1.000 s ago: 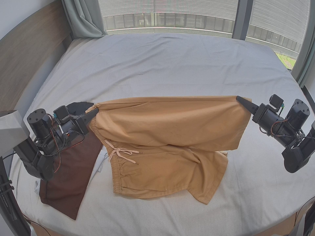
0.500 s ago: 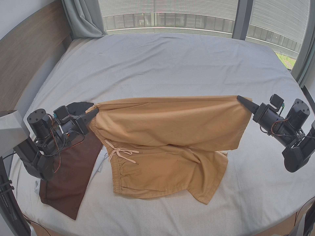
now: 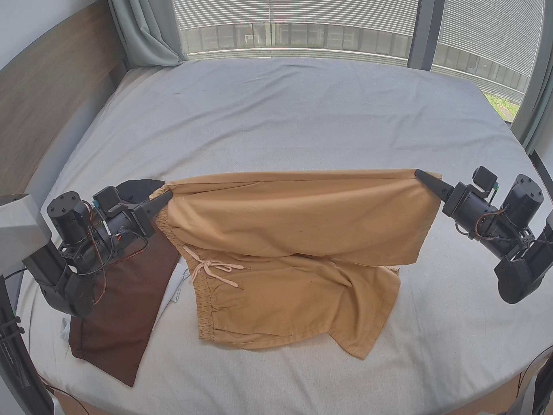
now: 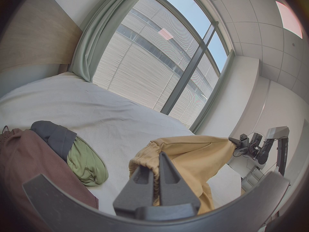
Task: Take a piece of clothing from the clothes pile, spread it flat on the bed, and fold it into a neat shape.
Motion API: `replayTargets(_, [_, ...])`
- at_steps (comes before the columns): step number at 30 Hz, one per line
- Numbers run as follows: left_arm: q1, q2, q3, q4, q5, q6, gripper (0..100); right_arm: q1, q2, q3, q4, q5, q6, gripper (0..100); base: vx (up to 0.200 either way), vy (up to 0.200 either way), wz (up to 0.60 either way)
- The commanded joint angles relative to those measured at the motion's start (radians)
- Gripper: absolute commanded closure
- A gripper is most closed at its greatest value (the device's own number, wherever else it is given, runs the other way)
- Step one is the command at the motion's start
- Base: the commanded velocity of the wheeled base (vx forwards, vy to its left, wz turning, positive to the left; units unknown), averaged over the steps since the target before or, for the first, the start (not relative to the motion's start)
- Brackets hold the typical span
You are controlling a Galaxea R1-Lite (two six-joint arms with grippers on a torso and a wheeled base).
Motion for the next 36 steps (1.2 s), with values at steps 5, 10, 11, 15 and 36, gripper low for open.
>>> replayTargets(5, [0.02, -0.003, 0.008, -0.001, -0.001, 0.0, 100, 0.005, 0.003, 0.0, 0.0, 0.0, 0.0, 100, 0.0, 0.0, 0.0])
replayTargets(10, [0.034, -0.003, 0.013, -0.001, -0.001, -0.002, 100, 0.008, 0.005, 0.0, -0.001, 0.0, -0.001, 100, 0.0, 0.0, 0.0])
replayTargets(11, [0.037, -0.003, 0.014, -0.001, -0.001, -0.002, 100, 0.008, 0.005, 0.0, -0.001, 0.0, -0.001, 100, 0.0, 0.0, 0.0])
replayTargets(15, [0.045, -0.006, 0.013, -0.001, -0.001, -0.002, 100, 0.008, 0.005, 0.0, -0.001, 0.0, -0.003, 100, 0.0, 0.0, 0.0])
replayTargets(36, [0.028, 0.034, -0.047, -0.001, 0.02, -0.011, 100, 0.001, 0.072, -0.075, 0.0, -0.005, -0.004, 100, 0.0, 0.0, 0.0])
